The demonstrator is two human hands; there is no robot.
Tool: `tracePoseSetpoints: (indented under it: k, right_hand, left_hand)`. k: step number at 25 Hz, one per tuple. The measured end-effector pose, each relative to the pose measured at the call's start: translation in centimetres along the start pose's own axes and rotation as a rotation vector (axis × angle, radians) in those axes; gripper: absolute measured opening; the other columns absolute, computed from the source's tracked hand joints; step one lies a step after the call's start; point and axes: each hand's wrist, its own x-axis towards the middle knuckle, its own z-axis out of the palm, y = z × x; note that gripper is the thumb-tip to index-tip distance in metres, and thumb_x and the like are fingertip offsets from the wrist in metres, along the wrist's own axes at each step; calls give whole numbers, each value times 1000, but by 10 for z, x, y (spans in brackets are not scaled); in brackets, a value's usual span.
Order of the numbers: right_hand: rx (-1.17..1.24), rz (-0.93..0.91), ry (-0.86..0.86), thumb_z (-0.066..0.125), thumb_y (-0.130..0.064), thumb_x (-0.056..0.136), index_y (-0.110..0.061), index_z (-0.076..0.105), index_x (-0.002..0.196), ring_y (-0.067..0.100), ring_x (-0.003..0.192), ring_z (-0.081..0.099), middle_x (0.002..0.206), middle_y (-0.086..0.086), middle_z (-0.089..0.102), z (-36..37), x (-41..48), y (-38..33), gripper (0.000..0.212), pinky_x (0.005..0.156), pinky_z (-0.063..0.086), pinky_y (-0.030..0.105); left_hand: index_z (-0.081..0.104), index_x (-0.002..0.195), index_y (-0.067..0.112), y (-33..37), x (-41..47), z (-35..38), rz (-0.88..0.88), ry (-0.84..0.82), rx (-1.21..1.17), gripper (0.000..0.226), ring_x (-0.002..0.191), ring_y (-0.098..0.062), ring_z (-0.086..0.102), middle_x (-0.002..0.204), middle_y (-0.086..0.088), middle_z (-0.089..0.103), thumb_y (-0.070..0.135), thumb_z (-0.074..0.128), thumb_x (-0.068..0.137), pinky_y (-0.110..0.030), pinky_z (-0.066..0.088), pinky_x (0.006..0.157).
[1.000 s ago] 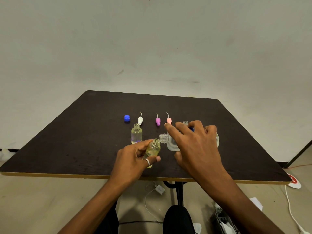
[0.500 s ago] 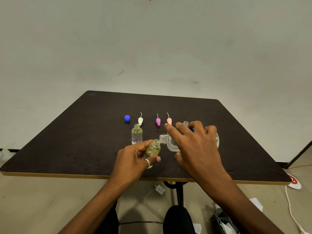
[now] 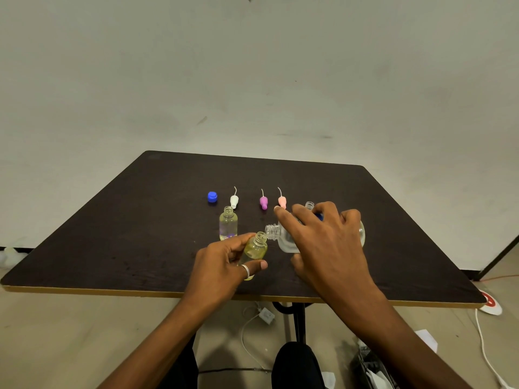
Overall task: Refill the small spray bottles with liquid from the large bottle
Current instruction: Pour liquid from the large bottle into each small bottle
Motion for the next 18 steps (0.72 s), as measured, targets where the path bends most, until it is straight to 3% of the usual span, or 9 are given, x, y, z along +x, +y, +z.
tracePoseSetpoints:
  k: [18]
  right_hand:
    - [-26, 8, -26, 90, -36, 49, -26, 55, 131, 34, 98, 59, 118, 4, 66, -1, 0, 0, 90, 71, 40, 46]
  left_hand:
    - [65, 123, 34, -3, 1, 2, -14, -14, 29, 53, 100, 16, 61, 105, 25, 69, 25, 83, 74, -2, 46, 84]
